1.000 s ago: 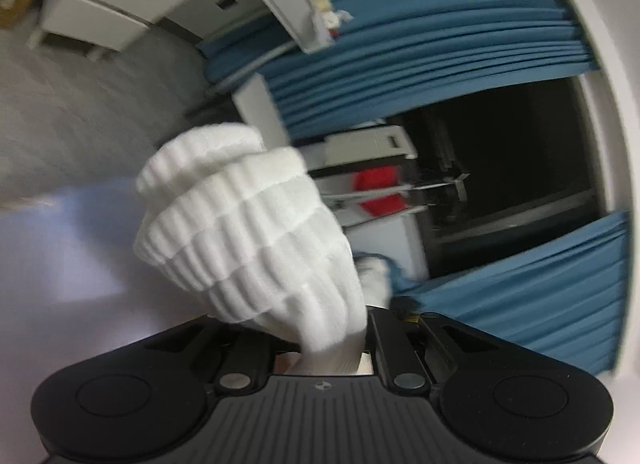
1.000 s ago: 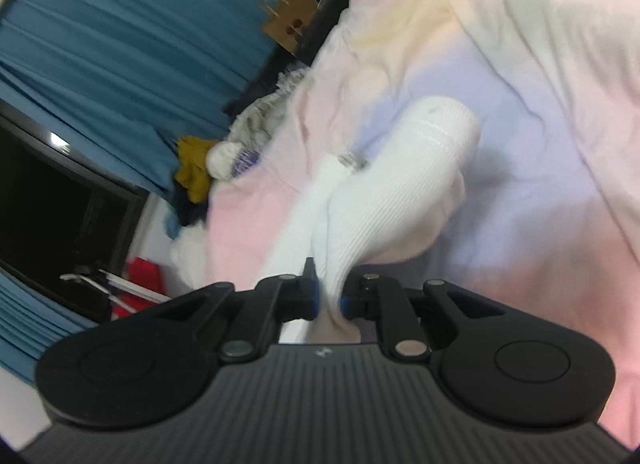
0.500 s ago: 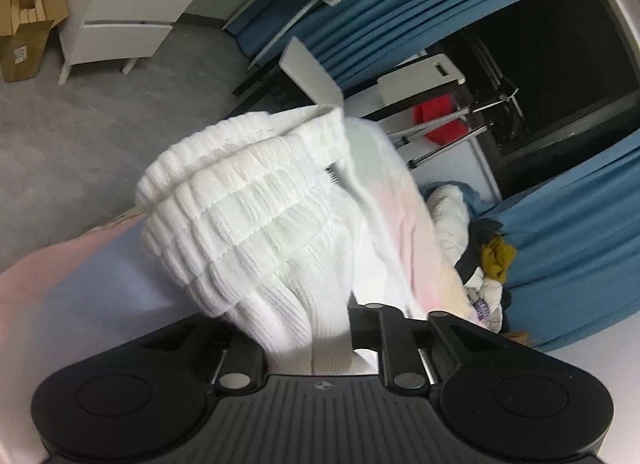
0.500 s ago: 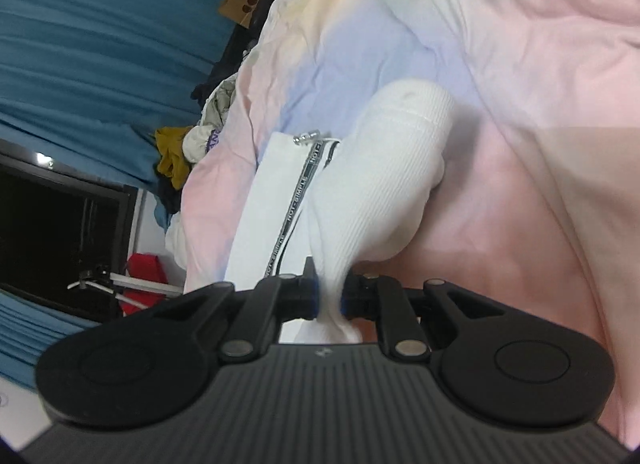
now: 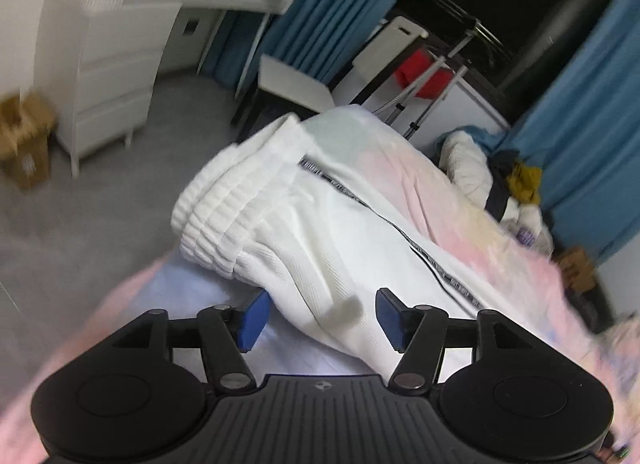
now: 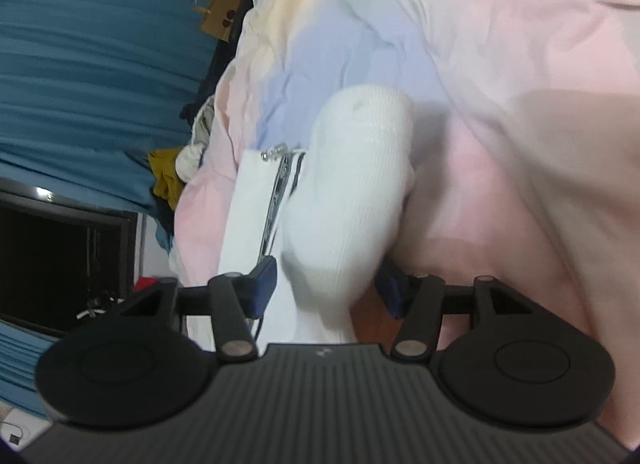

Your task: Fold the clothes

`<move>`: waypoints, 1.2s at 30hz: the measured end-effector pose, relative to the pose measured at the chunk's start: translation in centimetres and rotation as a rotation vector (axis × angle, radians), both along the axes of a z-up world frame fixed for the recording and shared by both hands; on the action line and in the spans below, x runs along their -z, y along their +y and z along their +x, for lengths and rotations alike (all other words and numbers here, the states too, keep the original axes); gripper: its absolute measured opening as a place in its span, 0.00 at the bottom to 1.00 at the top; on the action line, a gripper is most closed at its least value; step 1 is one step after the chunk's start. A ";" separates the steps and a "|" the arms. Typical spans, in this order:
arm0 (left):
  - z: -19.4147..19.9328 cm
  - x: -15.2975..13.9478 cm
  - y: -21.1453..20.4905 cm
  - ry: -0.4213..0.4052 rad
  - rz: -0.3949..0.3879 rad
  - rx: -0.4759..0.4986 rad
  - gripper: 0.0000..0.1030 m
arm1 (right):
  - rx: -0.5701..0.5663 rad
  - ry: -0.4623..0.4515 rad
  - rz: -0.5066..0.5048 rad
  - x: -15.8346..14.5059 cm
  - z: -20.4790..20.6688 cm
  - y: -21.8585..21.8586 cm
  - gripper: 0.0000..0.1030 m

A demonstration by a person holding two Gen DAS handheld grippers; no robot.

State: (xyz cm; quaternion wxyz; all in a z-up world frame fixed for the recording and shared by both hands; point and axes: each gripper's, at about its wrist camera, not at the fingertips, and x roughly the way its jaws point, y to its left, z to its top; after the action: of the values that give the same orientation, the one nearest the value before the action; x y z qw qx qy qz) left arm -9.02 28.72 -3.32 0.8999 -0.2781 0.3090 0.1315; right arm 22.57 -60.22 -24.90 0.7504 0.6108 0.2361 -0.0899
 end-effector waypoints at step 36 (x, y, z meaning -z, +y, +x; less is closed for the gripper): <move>18.1 8.3 -22.8 0.075 0.344 0.337 0.71 | -0.015 -0.022 -0.341 -2.6 4.1 -0.8 0.12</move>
State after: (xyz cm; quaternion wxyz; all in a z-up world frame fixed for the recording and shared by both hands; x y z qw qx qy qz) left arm 9.06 5.91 -11.61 0.9312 -0.0604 0.3571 0.0406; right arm 26.70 -61.02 -22.28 0.8463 0.4740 0.2136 -0.1164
